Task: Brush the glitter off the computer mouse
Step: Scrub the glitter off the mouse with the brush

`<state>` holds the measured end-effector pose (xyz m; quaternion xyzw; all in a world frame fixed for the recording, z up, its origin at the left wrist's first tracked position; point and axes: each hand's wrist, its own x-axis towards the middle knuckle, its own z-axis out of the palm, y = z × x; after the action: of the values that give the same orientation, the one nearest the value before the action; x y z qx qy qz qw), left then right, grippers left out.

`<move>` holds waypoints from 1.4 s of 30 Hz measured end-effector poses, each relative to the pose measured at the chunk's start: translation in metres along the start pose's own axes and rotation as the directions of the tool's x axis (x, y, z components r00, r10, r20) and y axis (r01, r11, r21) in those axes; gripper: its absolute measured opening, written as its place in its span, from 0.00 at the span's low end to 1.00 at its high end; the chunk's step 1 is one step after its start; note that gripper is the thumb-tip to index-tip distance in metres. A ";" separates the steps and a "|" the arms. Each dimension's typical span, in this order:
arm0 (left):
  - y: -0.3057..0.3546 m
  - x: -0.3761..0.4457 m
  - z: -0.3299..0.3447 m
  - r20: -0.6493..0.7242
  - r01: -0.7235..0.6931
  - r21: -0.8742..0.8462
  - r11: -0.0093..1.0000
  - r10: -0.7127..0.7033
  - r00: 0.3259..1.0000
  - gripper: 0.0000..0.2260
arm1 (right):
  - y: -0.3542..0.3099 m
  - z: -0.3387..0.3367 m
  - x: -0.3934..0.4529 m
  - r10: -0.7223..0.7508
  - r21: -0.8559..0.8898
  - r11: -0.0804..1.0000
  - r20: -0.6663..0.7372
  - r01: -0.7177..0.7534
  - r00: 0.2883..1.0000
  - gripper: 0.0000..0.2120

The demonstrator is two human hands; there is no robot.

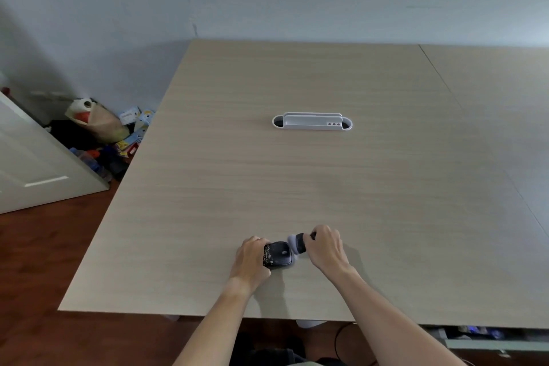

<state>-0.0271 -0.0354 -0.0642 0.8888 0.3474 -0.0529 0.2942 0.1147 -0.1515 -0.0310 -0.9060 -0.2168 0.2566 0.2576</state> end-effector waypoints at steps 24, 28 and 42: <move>0.002 0.009 -0.012 0.089 -0.025 -0.009 1.000 0.026 0.996 0.21 | 0.007 0.005 -0.010 0.001 0.007 1.000 -0.031 -0.001 1.000 0.19; 0.001 0.009 -0.013 0.084 -0.028 -0.012 1.000 0.029 0.996 0.20 | 0.014 0.002 -0.012 -0.064 0.089 0.994 -0.040 0.068 0.997 0.14; 0.005 0.007 -0.016 0.085 -0.020 -0.014 1.000 0.021 0.996 0.20 | 0.029 0.007 -0.022 -0.103 0.193 0.976 -0.014 0.104 0.995 0.09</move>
<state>-0.0210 -0.0252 -0.0505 0.8872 0.3258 -0.0856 0.3153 0.1018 -0.1832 -0.0454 -0.8646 -0.2371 0.2609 0.3580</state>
